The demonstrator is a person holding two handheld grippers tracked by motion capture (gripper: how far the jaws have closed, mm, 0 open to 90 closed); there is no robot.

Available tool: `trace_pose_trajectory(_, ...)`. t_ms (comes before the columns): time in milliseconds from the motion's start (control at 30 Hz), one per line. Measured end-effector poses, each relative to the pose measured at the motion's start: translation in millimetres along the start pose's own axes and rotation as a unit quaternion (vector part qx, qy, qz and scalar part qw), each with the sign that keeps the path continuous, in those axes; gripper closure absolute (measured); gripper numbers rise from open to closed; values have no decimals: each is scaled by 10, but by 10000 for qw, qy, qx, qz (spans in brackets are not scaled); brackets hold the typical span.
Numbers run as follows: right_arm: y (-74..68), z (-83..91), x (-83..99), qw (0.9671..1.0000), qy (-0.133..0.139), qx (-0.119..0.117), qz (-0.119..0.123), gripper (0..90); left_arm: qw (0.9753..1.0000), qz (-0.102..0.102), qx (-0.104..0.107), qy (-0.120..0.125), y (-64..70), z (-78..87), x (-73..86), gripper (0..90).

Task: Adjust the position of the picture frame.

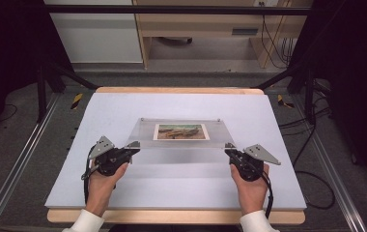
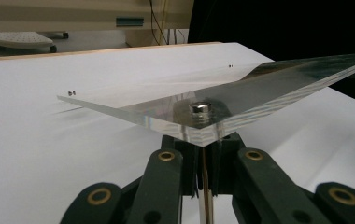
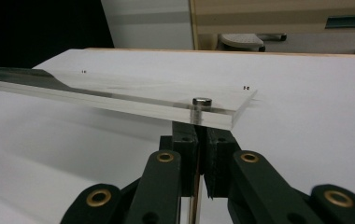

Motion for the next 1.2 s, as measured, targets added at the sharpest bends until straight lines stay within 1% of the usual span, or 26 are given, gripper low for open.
trace_pose_trajectory(133,-41,-22,10,10000,-14,34,17,848,10000,-1,-22,-20,-42,2,24,828)
trace_pose_trajectory(167,-54,-28,17,10000,-28,42,-14,848,10000,-14,-38,-43,-58,2,32,828)
trace_pose_trajectory(300,-86,-63,55,9999,-101,58,40,845,9999,41,-51,-105,-109,2,73,828)
trace_pose_trajectory(333,-99,-68,62,9999,-121,38,21,845,9999,70,-67,-116,-118,-2,86,828)
trace_pose_trajectory(433,-119,-75,69,9999,-118,30,69,845,9998,93,-76,-132,-136,-1,104,829)
trace_pose_trajectory(833,-127,-72,138,9998,-208,2,57,846,9995,66,-160,-258,-118,-3,177,830)
trace_pose_trajectory(967,-125,-73,168,9997,-236,-28,62,847,9992,3,-191,-365,-109,3,201,829)
trace_pose_trajectory(1200,-122,-81,222,9995,-301,-65,58,848,9986,0,-205,-494,-103,0,237,831)
Point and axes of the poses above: each handheld gripper's, and its own axes: z roughly backward along the jaws, x roughly out of its underside, y roughly to its right, the point moved 6 cm from there along -z, roughly forward along the jaws, and after that the axes turned 7 degrees about -y, right-handed, at the moved point
